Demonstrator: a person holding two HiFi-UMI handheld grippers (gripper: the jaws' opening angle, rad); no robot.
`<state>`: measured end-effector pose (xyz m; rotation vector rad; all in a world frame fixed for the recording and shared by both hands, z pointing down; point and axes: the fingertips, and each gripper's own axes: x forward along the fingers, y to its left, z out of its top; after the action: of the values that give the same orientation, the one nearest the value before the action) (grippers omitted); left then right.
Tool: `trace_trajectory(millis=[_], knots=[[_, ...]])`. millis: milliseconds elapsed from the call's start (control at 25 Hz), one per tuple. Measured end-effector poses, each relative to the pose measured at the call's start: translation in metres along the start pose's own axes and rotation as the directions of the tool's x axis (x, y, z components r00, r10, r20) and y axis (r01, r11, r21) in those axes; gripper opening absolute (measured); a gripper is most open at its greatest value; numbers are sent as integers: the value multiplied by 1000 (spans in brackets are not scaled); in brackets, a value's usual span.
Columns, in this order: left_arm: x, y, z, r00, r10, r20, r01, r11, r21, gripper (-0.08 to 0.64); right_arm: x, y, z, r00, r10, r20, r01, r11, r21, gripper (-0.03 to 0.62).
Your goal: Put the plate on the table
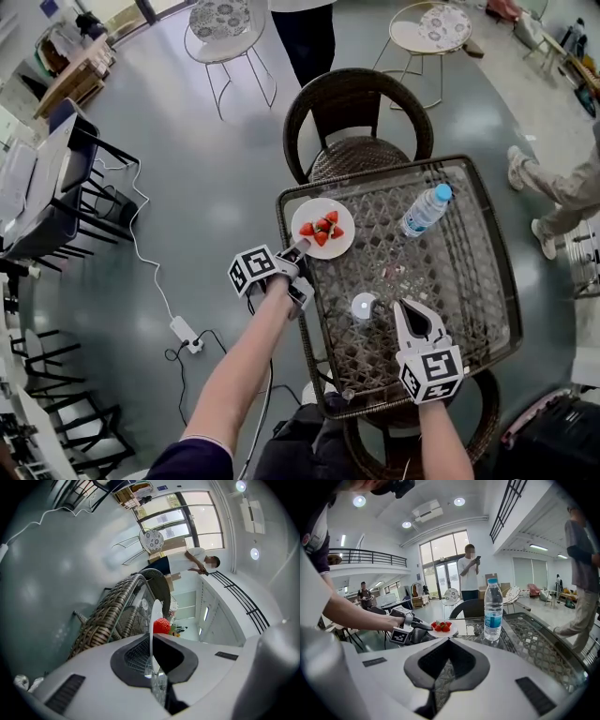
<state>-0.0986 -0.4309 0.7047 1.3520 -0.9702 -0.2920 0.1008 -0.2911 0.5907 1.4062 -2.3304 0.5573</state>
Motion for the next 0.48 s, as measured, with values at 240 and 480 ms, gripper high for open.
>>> trace_trajectory(millis=[240,480], knots=[[5,1,3,1000,25,-12,-25,1000,-4,14,2,1,2,1000,0,-2,0,1000,5,5],[9,3,6,999,52,-13,-52,999,12,14,3,-4,-2,1000,-9,-8,9,1000,20,5]])
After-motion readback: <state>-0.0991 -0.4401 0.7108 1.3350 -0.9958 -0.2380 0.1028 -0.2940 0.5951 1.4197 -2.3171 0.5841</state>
